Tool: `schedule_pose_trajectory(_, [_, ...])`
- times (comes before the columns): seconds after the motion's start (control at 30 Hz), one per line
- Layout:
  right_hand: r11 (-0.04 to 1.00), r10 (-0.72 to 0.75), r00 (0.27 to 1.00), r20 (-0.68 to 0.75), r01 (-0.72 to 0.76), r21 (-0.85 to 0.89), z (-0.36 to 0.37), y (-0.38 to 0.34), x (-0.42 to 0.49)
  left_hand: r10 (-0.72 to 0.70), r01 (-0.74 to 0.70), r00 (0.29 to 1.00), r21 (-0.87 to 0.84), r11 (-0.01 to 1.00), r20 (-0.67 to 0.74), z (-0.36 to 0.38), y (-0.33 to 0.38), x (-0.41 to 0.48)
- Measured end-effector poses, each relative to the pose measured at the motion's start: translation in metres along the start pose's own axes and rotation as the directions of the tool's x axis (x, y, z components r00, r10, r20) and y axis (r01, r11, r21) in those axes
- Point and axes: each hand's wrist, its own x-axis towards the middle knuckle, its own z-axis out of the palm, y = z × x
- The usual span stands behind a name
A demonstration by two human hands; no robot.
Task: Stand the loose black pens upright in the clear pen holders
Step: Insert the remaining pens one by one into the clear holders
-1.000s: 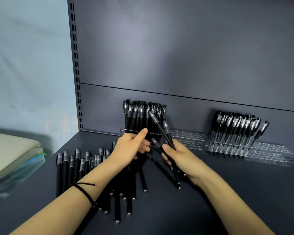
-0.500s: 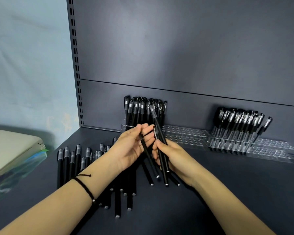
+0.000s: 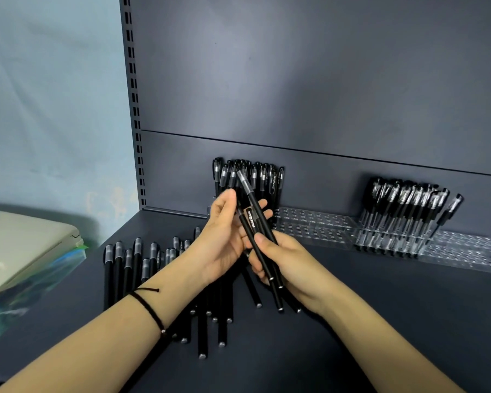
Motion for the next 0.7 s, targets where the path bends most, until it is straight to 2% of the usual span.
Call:
schedule_pose_trajectory(0.07, [0.998,-0.012,1.0,-0.012,0.013,0.058,0.001,0.0,0.001,-0.105,0.101,0.993,0.083,0.991,0.044,0.003,0.002,-0.003])
schedule_pose_trajectory(0.13, [0.998,-0.006,1.0,-0.026,0.007,0.063,0.001,0.0,0.0,-0.136,0.125,0.988,0.128,0.984,0.079,0.006,0.0,-0.005])
schedule_pose_trajectory(0.33, [0.994,0.026,0.999,0.039,-0.03,0.103,0.002,-0.002,0.0,-0.059,0.049,0.996,0.133,0.99,0.068,0.002,-0.004,-0.003])
schedule_pose_trajectory(0.5, [0.983,0.079,0.988,0.134,-0.099,0.155,0.0,-0.001,0.001,0.031,-0.031,1.0,0.012,0.999,-0.002,-0.006,0.001,0.002])
schedule_pose_trajectory(0.6, [0.991,0.092,0.986,0.141,-0.104,0.079,-0.004,-0.004,0.002,0.045,-0.052,0.996,-0.093,0.994,-0.082,-0.008,0.007,0.008])
schedule_pose_trajectory(0.63, [0.995,0.093,0.992,0.091,-0.095,0.019,-0.007,-0.005,0.001,0.04,-0.056,0.992,-0.13,0.99,-0.121,-0.011,0.01,0.01])
schedule_pose_trajectory(0.7, [0.974,0.052,0.993,-0.106,-0.074,-0.215,-0.014,-0.004,0.002,0.018,-0.05,0.986,-0.191,0.98,-0.164,-0.019,0.02,0.014])
